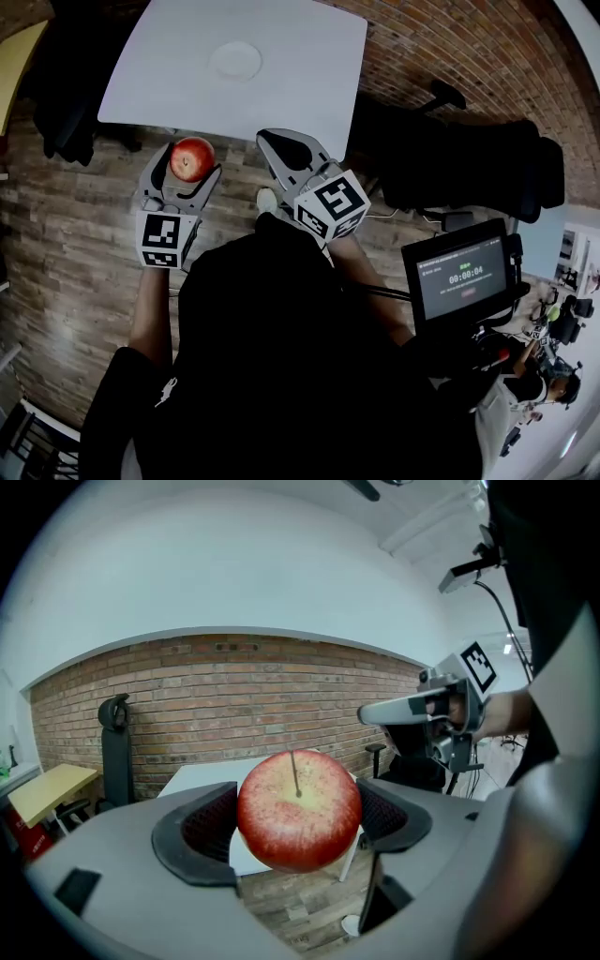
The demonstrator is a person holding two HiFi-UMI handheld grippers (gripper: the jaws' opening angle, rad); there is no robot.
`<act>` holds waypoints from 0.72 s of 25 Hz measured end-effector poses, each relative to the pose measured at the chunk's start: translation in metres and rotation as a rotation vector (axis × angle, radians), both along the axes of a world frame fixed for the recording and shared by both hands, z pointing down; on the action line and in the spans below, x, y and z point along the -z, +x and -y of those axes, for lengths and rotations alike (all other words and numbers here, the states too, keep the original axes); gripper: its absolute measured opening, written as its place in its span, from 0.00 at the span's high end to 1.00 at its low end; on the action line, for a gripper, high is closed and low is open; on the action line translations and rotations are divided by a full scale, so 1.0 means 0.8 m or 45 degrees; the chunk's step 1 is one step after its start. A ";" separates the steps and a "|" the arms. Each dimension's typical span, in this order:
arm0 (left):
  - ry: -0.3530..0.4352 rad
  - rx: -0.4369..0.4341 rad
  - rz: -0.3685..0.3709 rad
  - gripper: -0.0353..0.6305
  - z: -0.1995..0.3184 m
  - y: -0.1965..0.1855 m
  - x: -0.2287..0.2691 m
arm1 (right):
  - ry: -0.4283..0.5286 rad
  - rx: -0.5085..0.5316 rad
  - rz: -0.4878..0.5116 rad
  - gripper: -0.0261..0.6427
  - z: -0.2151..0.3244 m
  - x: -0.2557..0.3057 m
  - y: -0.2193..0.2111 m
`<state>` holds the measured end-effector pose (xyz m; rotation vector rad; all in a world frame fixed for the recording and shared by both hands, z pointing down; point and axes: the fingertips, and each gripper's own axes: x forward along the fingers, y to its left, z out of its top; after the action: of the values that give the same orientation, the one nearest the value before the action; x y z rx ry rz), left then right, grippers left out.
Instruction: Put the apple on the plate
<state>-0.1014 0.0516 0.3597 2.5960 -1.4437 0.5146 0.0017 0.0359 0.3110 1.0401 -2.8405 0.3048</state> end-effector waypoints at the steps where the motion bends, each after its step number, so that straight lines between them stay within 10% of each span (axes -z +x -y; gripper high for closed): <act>1: 0.003 0.011 -0.002 0.35 -0.003 -0.003 0.001 | 0.009 0.014 0.000 0.96 -0.001 0.003 -0.005; 18: -0.063 0.078 0.036 0.35 0.096 0.072 -0.016 | -0.069 0.085 0.065 0.96 0.113 -0.022 0.072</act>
<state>-0.0441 -0.0253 0.3729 2.5076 -1.4946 0.5742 0.0595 -0.0546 0.3283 0.9384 -2.8868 0.4053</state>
